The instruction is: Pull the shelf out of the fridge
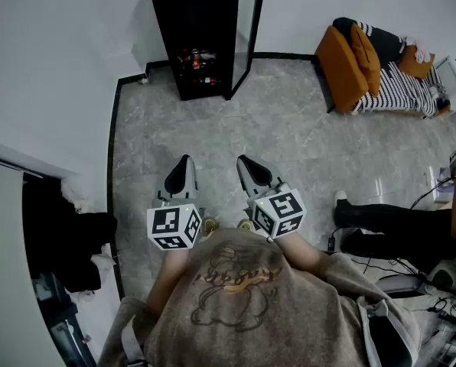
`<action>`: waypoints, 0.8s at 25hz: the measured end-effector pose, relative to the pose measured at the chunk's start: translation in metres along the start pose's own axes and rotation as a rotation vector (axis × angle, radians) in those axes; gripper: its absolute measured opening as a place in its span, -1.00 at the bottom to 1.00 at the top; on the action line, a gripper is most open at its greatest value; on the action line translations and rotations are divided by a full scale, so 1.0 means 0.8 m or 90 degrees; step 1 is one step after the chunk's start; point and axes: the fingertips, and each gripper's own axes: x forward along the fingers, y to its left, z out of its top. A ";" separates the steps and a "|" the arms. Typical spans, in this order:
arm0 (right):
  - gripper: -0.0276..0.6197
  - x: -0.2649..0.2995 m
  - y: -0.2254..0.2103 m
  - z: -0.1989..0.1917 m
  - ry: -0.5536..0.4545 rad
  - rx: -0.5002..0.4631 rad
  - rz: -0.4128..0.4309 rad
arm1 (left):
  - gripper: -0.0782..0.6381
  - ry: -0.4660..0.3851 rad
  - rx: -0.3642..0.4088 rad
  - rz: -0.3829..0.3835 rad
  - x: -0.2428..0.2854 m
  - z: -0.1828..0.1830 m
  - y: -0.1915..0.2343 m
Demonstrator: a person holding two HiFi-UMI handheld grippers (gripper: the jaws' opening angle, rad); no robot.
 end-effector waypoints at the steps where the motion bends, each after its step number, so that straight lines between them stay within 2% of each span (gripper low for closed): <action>1: -0.85 0.001 0.000 -0.001 0.000 -0.001 -0.002 | -0.76 0.001 0.002 -0.001 0.001 0.000 0.001; 6: -0.85 0.007 0.002 -0.008 0.002 0.001 -0.013 | -0.76 0.004 0.006 -0.011 0.004 -0.001 0.007; 11: -0.85 0.020 0.013 -0.008 -0.015 0.030 -0.008 | -0.76 0.011 0.006 -0.027 0.001 -0.006 0.025; 16: -0.84 0.023 0.017 -0.008 -0.042 0.035 -0.032 | -0.76 0.012 0.006 -0.047 -0.004 -0.017 0.045; 20: -0.84 0.031 0.022 -0.017 -0.038 0.033 -0.044 | -0.76 0.010 0.004 -0.054 -0.002 -0.020 0.059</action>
